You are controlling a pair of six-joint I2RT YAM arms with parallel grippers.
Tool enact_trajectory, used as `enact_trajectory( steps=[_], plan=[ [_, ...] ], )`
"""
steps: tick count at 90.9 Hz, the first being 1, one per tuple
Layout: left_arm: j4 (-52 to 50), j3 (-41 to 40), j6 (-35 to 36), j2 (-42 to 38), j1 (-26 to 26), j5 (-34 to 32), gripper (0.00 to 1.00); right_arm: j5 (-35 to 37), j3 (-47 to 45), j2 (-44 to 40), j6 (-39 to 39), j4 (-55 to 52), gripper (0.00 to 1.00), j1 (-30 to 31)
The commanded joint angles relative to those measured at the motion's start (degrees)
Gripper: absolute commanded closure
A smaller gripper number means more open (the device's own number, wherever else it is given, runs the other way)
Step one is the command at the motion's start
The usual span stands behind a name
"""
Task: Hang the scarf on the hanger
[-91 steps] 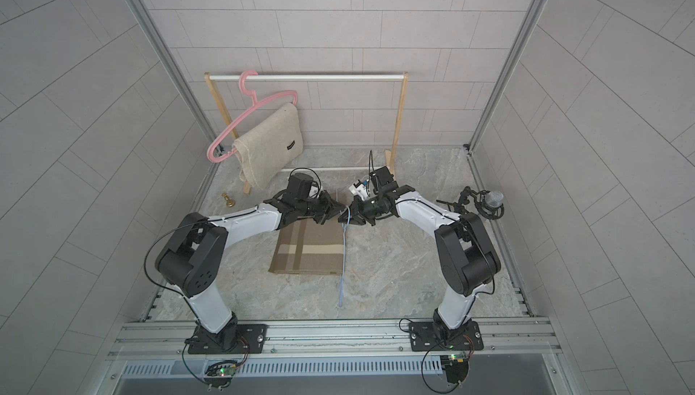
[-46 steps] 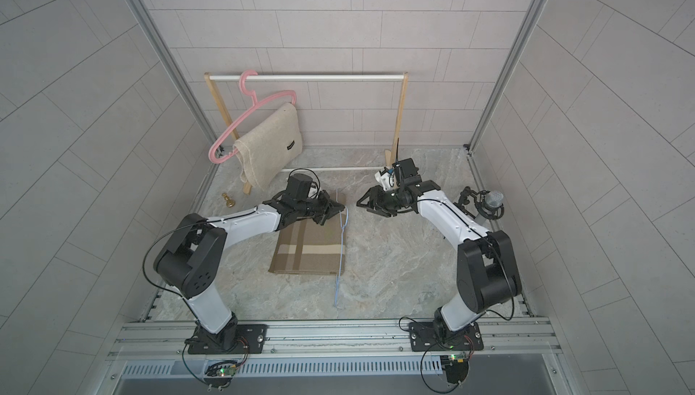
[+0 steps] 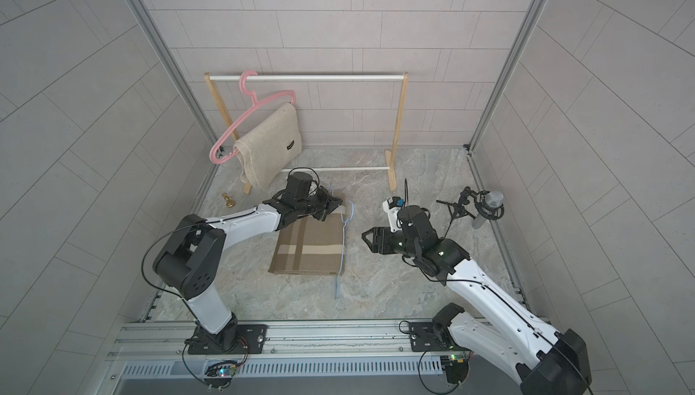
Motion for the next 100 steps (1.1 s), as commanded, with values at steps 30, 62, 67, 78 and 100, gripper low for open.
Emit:
enact_trajectory(
  steps=[30, 62, 67, 78, 100],
  plan=[
    [0.48, 7.18, -0.17, 7.53, -1.58, 0.97, 1.00, 10.34, 0.75, 15.96, 3.69, 15.36, 0.27, 9.30],
    [-0.85, 10.03, 0.72, 11.08, -3.12, 2.36, 1.00, 12.03, 2.13, 23.00, 12.90, 18.03, 0.53, 7.57],
    [-0.85, 10.26, 0.56, 11.41, -3.42, 2.45, 1.00, 12.15, 2.04, 23.66, 13.22, 19.08, 0.61, 7.40],
    [-0.26, 10.15, 0.08, 11.89, -3.61, 2.65, 1.00, 12.93, 1.92, 23.86, 13.21, 20.54, 0.81, 7.43],
    [-0.11, 10.29, 0.35, 11.81, -3.62, 2.83, 0.98, 11.97, 0.61, 23.38, 13.48, 22.33, 1.00, 6.89]
  ],
)
